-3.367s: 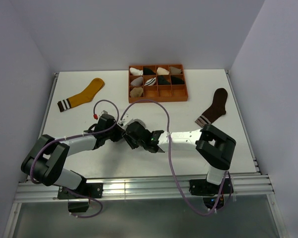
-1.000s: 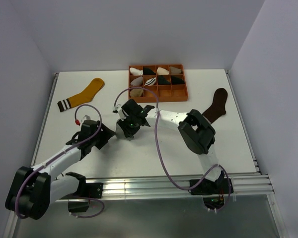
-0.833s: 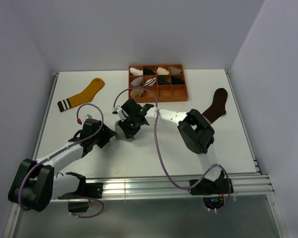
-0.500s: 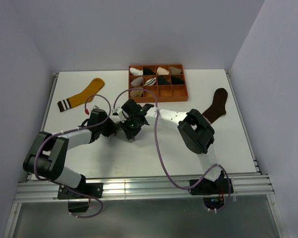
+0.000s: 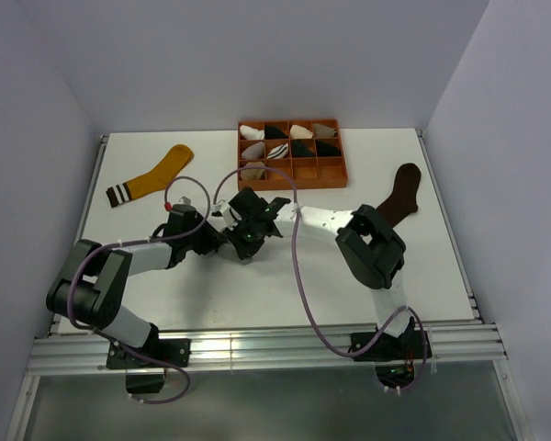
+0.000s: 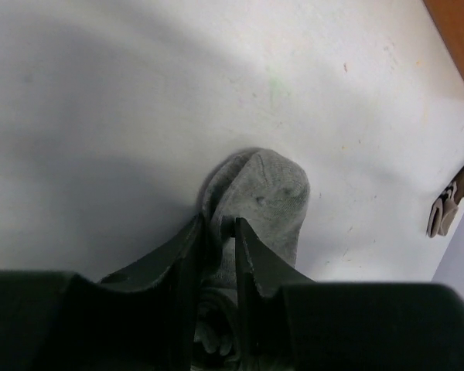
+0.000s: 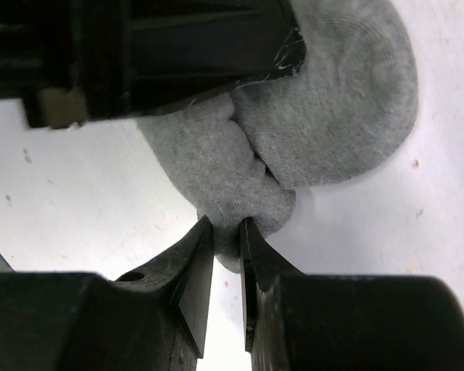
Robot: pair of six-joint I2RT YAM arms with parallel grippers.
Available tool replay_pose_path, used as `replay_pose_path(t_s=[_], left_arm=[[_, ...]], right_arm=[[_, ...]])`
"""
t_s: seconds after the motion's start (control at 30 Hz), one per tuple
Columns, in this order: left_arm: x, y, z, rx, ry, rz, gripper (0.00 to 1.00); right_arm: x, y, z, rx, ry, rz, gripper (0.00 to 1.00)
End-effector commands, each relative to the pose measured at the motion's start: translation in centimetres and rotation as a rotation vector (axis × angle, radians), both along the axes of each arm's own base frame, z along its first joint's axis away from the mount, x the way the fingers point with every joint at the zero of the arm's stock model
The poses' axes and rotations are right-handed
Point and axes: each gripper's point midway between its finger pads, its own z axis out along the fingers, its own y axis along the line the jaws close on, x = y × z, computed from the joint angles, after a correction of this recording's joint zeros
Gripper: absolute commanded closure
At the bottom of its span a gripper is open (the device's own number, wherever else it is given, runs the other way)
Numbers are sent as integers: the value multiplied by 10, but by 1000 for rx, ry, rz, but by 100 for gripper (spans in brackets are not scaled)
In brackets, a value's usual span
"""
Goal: Roll the socks
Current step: Roll the sock at the center of the board.
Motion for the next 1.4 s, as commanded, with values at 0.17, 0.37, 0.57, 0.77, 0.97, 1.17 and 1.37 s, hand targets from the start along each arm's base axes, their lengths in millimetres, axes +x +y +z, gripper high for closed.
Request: replay_pose_path(t_s=[0.17,0.37,0.57,0.77,0.97,1.17,1.37], left_arm=[[-11,-37,-9,-19,18,-154,73],[-14,-45,-11,-30,17,-193,72],[-18,-51,-13,-35,17,-230,71],[-19,-56,-12,-46,-7,-280,68],[-22,-56,-12,-41,-17,-284,58],[-23,-53,-17,-18,-9,-282,57],[-11,-34,-2,74,-27,-175,41]], right_arm=[[7,-1,35,48,-217,15,100],[0,14,46,65,-289,78,100],[-1,19,49,68,-334,93,100],[-5,20,34,59,-317,117,100],[-25,24,-22,40,-158,144,100],[-19,12,-45,40,-50,92,100],[-13,0,-43,15,-42,52,100]])
